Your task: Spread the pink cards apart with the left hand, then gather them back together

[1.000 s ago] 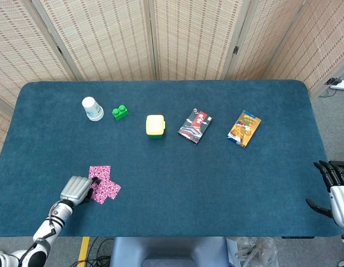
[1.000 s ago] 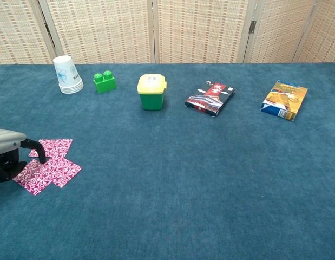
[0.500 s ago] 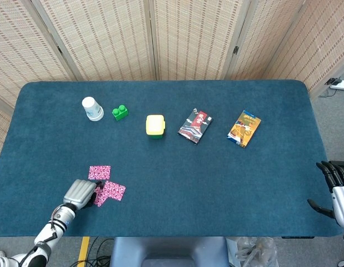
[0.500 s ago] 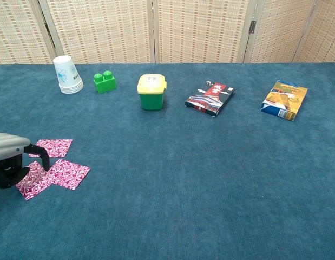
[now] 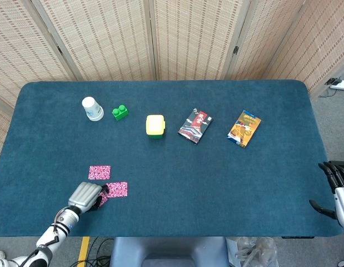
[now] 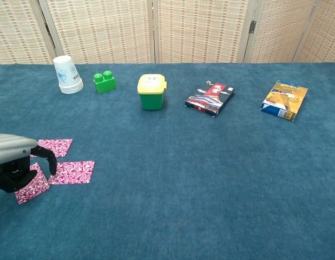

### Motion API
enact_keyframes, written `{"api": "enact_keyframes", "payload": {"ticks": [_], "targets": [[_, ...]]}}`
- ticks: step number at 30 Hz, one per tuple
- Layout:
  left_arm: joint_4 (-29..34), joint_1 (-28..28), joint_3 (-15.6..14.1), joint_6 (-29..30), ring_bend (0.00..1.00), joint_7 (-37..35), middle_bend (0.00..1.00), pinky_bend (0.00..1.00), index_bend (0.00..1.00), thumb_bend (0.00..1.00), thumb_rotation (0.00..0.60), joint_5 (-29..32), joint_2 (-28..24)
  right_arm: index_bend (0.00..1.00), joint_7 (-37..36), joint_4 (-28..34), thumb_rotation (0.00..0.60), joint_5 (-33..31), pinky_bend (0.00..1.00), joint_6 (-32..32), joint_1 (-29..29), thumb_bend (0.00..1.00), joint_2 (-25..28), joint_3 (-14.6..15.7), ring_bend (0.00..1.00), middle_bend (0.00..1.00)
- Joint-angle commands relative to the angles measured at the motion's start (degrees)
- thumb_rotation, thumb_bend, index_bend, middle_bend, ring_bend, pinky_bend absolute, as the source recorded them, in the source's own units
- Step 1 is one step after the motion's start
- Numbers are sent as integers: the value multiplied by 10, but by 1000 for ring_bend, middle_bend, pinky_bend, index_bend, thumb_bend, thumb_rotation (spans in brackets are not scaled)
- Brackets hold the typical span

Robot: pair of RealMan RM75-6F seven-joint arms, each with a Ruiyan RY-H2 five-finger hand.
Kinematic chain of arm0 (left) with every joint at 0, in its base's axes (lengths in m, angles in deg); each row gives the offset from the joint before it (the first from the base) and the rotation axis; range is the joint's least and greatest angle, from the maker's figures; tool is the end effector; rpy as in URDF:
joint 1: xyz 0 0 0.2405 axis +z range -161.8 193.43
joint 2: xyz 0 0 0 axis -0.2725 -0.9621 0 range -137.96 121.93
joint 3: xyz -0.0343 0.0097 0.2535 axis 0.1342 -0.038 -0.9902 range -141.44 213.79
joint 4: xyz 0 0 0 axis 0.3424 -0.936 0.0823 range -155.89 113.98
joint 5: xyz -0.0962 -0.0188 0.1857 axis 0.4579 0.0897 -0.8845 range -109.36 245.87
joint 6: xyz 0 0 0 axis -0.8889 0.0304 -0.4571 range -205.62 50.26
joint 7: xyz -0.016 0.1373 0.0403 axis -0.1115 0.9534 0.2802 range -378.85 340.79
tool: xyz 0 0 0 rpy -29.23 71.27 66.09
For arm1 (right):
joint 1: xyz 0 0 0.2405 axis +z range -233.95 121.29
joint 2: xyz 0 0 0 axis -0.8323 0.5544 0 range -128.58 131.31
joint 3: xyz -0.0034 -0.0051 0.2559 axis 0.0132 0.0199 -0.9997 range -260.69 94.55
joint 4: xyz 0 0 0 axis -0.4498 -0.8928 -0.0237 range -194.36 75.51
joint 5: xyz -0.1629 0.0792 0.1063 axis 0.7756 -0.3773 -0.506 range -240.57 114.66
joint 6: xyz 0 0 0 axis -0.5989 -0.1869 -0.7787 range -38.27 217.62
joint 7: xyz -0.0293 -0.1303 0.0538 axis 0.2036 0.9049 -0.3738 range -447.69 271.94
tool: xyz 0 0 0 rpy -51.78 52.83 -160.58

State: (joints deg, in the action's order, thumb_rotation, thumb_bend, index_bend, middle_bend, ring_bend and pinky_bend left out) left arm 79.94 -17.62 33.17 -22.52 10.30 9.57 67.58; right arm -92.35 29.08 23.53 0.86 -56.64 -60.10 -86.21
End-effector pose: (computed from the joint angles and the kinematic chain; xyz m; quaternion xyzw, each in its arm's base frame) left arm -0.2270 0.2520 0.0116 -0.7814 -0.4229 -0.2061 0.4100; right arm -0.3360 -0.1533 0.1900 0.5711 -0.3787 0.3762 0.6236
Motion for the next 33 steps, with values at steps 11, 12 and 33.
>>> {"api": "enact_keyframes", "payload": {"ticks": [11,12,33], "targets": [[-25,39,27,101,965,-79,1000,1000,353,658,600,-102,-30,109,-1,-3,600,6,176,3,5,179,1,-1,114,151],[-34,41,30,109,959,-89,1000,1000,351,614,600,-113,-29,109,1,-2,600,7,176,2,6,179,2,-2,114,151],[-201,-11,73,4,974,-134,1000,1000,378,320,600,-108,50,109,23,30,600,21,176,-8,10,179,32,-6,114,151]]}}
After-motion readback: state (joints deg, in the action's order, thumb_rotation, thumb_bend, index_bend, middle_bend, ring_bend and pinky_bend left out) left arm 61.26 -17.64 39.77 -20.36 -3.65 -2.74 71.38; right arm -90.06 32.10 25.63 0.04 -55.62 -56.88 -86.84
